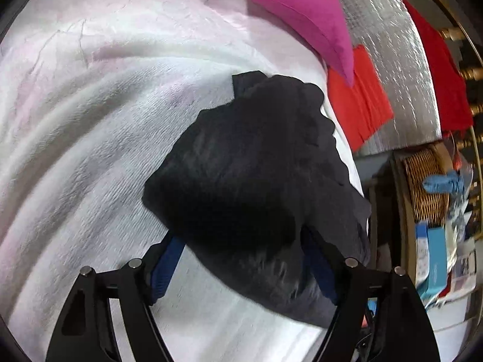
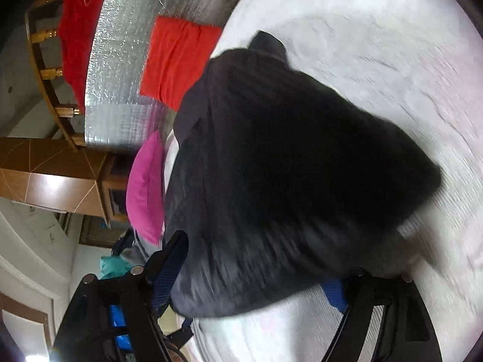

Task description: Fold large clothes

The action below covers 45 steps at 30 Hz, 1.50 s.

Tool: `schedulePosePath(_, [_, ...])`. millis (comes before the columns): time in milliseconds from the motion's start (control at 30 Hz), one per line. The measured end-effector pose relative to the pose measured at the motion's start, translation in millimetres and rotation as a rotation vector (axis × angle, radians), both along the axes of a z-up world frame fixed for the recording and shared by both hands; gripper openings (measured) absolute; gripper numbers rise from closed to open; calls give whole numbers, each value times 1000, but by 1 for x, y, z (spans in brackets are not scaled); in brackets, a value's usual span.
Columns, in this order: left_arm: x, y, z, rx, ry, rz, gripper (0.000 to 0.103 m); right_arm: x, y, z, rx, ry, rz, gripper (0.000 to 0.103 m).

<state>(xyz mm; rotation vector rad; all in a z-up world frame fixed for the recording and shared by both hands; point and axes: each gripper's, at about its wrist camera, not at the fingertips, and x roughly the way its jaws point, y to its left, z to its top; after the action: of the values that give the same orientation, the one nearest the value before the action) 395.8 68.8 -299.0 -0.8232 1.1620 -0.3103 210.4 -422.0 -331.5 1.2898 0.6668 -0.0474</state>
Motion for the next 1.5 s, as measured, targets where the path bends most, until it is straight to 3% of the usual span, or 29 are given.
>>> schedulePosePath(100, [4,0,-6,-27,7,46,79,7,-3,0,-41,-14,-53,80])
schedulePosePath(133, [5,-1,-8,-19,16,61,77,7,-2,0,-76,-4,-71,76])
schedulePosePath(167, [6,-1,-9,-9,23,72,74,8,-2,-1,-103,12,-74,62])
schedulePosePath(233, [6,-2,-9,2,22,83,55,5,-2,-2,-112,0,-74,53])
schedulePosePath(333, [5,-2,-1,11,4,77,37,1,3,12,-169,-25,-59,42])
schedulePosePath(467, [-9,-3,24,64,-56,63,30,-11,11,41,-252,-67,-37,39])
schedulePosePath(567, [-29,3,37,58,-82,26,30,-32,8,44,-237,-80,-25,39])
schedulePosePath(667, [-49,4,32,73,-79,-10,30,-51,6,31,-246,-59,-6,39])
schedulePosePath(733, [-56,3,13,97,-47,-27,38,-50,5,12,-199,-11,10,41])
schedulePosePath(800, [-55,8,-4,68,2,-15,50,-51,-1,0,-127,14,8,52])
schedulePosePath(933, [-59,27,1,13,40,-27,55,-60,-11,17,-125,40,50,57])
schedulePosePath(1100, [-83,57,34,115,-13,-64,60,-101,-30,40,-217,85,124,59])
schedulePosePath(1233, [-89,82,61,252,-95,-35,62,-124,-48,75,-398,80,46,65])
schedulePosePath(1367, [-61,68,73,314,-131,-51,68,-98,-58,85,-428,61,-6,70])
schedulePosePath(1500, [-28,35,59,386,-102,-112,68,-45,-55,64,-424,148,23,69])
